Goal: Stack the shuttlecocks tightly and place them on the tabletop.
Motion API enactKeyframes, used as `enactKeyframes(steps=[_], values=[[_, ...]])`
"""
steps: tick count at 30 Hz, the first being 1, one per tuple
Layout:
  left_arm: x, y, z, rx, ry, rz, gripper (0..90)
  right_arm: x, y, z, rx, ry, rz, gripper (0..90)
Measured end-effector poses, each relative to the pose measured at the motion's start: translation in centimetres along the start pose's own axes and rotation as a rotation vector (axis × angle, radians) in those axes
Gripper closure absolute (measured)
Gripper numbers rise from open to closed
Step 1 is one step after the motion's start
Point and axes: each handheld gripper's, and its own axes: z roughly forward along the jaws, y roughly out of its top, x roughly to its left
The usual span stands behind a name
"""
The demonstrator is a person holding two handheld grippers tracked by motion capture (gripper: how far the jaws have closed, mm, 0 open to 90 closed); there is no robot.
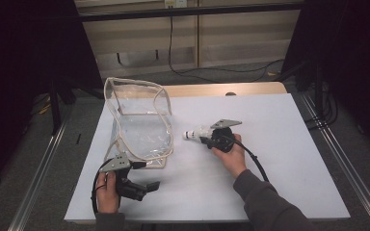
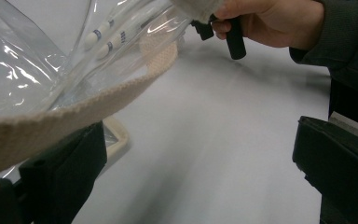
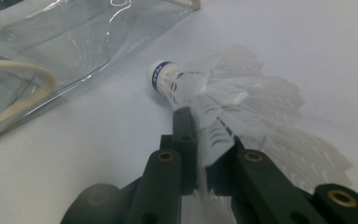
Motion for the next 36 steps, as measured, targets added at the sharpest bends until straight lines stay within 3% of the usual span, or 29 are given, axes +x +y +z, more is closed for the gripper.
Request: enactKeyframes(steps=[9,21,36], values=[[-0.1,0.0,-0.1,-0.005,0.0,-0.003,3.0,-0.4,0.5,-1.2,-0.013,0.069,0.039,87.9],[-0.1,-0.1,-0.4,-0.012,0.002,0.0,3.0,-0.3,0.9,-2.3,-0.023,0.127,0.042,88.4],[-0.1,-0.1,-0.4,-0.015,0.0,0.001,3.0,-0.3,1.3,-3.4,-0.009,0.165,0.045,88.4]])
